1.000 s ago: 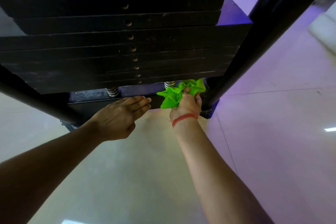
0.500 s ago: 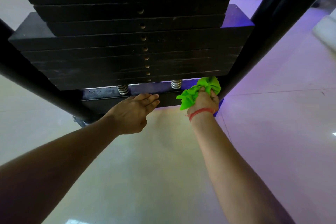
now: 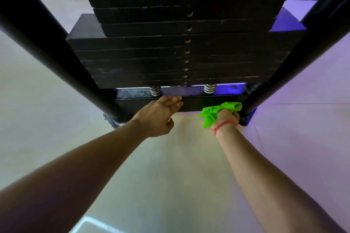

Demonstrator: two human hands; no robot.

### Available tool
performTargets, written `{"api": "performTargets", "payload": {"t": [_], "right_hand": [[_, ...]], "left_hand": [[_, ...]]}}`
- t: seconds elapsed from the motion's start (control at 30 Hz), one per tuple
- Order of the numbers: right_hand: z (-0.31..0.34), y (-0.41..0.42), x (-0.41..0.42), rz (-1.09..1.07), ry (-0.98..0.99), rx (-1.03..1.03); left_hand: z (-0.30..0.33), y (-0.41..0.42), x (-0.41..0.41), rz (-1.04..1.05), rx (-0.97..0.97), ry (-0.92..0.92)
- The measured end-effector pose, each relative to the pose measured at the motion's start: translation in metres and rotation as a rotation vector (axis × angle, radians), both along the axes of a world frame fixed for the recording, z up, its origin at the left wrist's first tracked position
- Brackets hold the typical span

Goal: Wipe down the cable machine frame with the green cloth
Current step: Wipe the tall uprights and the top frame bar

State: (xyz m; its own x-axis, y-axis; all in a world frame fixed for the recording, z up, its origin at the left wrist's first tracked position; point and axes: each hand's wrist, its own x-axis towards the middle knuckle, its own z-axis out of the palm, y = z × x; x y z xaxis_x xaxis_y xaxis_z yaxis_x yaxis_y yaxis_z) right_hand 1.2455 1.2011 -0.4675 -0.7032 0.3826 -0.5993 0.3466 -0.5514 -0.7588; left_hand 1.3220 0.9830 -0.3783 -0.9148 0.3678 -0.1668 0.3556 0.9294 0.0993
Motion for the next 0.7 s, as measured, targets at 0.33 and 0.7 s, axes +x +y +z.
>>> {"api": "performTargets", "payload": {"t": [0.33, 0.7], "right_hand": [[0.022, -0.104, 0.062, 0.711, -0.012, -0.095], [0.165, -0.2, 0.137, 1.221, -0.188, -0.122]], "left_hand": [[-0.026, -0.043, 0.028, 0.651, 0.768, -0.094], [0.069, -0.137, 0.137, 0.908, 1.005, -0.208]]}}
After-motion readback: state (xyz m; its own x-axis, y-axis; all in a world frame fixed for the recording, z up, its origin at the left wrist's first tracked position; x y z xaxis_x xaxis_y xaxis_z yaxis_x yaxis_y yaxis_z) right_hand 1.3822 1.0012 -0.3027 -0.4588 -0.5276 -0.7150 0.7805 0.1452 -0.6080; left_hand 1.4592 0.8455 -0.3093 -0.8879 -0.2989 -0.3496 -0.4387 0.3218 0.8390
